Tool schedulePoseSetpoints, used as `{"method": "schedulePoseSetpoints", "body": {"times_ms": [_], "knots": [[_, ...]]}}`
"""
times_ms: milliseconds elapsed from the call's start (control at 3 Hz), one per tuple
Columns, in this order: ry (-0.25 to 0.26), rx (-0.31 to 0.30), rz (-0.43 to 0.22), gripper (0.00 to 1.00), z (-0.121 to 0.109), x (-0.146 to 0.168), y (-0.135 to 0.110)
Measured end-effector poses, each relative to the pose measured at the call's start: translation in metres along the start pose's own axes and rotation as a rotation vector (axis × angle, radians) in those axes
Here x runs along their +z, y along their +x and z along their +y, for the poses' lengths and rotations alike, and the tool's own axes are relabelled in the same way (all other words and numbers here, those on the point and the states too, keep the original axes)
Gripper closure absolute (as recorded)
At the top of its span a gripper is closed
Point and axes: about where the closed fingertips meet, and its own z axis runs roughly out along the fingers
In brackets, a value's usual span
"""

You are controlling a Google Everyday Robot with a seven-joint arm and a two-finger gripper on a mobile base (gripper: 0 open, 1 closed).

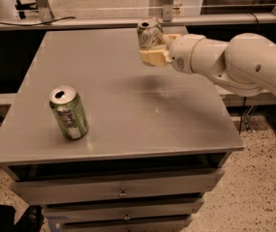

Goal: Move 7up can near rxbar blueberry

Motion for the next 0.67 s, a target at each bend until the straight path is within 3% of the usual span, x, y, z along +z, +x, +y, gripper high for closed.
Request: {"method": "schedulePoseSetpoints", "body": {"times_ms": [667], "knots": [[0.183, 0.02, -0.063, 1.0, -0.126, 0.017, 0.023]]}}
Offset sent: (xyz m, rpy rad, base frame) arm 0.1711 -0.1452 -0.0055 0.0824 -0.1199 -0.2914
